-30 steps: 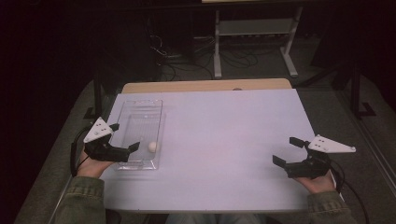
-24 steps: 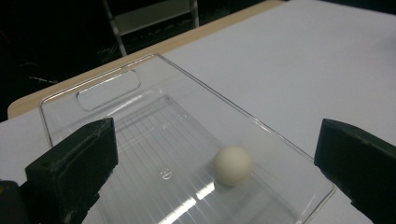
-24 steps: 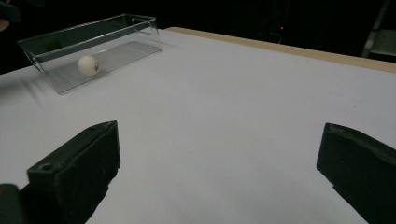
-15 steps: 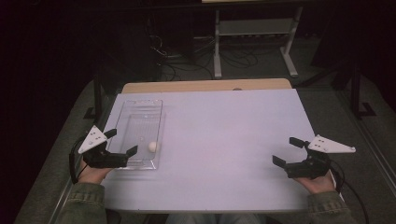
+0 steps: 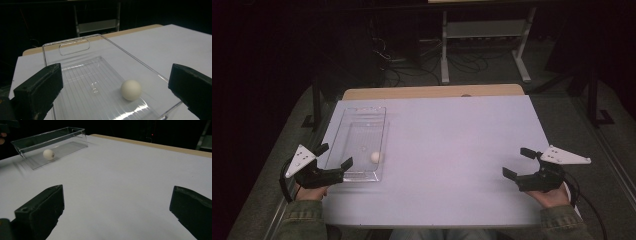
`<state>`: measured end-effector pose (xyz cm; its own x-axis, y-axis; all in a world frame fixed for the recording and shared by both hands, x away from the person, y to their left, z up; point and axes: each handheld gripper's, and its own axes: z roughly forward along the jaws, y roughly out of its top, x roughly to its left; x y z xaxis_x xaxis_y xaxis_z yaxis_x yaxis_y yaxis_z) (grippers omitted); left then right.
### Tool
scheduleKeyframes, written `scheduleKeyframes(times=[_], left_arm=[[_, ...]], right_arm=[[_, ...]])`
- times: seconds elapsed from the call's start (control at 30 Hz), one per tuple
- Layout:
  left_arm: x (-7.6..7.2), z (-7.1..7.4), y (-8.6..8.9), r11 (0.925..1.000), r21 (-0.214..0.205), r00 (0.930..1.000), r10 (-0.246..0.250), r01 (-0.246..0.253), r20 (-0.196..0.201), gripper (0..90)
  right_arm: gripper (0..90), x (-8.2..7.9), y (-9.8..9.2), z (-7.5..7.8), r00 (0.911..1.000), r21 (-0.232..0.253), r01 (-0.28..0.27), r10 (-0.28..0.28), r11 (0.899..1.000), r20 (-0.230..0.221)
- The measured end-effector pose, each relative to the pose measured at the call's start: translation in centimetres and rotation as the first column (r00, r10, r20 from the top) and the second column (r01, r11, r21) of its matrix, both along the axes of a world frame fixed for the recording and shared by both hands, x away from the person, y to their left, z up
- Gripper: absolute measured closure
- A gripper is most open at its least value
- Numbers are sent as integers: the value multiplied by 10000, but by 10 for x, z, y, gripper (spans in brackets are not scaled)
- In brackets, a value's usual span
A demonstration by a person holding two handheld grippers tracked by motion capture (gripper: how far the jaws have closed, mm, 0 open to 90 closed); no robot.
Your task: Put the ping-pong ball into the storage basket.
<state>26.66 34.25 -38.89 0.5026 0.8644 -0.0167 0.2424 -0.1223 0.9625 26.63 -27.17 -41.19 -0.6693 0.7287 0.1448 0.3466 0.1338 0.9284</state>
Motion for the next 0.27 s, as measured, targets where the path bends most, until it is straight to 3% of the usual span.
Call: scheduleKeyframes(times=[0.27], left_arm=[[-1,-4,7,9981,-585,9998,180,-182,-49,0]], right_arm=[[0,0,5,-6,9999,-160,-117,115,9998,-120]])
